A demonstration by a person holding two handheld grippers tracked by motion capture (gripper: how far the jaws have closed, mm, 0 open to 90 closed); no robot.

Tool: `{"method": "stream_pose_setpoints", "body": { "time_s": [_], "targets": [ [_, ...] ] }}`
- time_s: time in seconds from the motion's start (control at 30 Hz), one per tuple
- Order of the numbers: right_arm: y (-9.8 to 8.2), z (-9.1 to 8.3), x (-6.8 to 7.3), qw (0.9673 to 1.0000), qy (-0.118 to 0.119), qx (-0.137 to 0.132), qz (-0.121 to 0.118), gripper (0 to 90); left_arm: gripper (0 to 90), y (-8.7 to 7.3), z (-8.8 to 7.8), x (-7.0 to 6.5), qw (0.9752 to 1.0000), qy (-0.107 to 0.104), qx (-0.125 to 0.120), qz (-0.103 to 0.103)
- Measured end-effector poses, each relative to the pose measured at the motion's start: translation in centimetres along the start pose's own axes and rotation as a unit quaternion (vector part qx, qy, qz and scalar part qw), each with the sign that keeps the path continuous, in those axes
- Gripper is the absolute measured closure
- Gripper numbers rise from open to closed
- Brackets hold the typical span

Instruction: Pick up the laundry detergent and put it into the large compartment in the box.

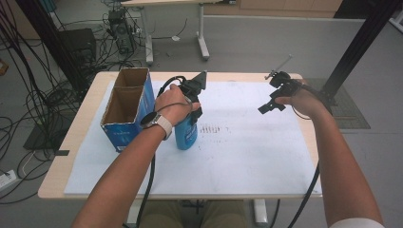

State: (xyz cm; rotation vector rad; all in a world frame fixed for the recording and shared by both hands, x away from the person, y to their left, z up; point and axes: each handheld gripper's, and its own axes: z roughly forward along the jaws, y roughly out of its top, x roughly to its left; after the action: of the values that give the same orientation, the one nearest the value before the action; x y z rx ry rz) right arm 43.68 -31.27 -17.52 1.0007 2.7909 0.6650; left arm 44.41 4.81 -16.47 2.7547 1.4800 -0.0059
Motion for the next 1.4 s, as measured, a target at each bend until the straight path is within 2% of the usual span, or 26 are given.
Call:
{"method": "stream_pose_setpoints", "body": {
  "time_s": [0.73, 0.97, 1.07, 1.4],
  "targets": [
    [-0.05, -0.35, 0.13, 1.0000, -0.005, -0.001, 0.002, 10.8, 38.9, -0.14, 0.04, -0.12, 1.0000, 0.001, -0.004, 0.004],
    [-0.07, -0.34, 0.15, 1.0000, -0.005, -0.001, 0.001, 10.8, 38.8, -0.09, 0.02, -0.05, 0.9999, 0.001, -0.003, 0.013],
    [-0.04, -0.37, 0.16, 1.0000, -0.006, 0.001, 0.002, 10.8, 38.9, -0.16, 0.06, -0.04, 1.0000, 0.000, -0.006, 0.006],
    [-0.12, -0.56, 0.18, 1.0000, -0.008, 0.001, 0.005, 10.8, 39.0, -0.12, 0.07, 0.04, 1.0000, -0.001, -0.006, 0.006]
  ]
}}
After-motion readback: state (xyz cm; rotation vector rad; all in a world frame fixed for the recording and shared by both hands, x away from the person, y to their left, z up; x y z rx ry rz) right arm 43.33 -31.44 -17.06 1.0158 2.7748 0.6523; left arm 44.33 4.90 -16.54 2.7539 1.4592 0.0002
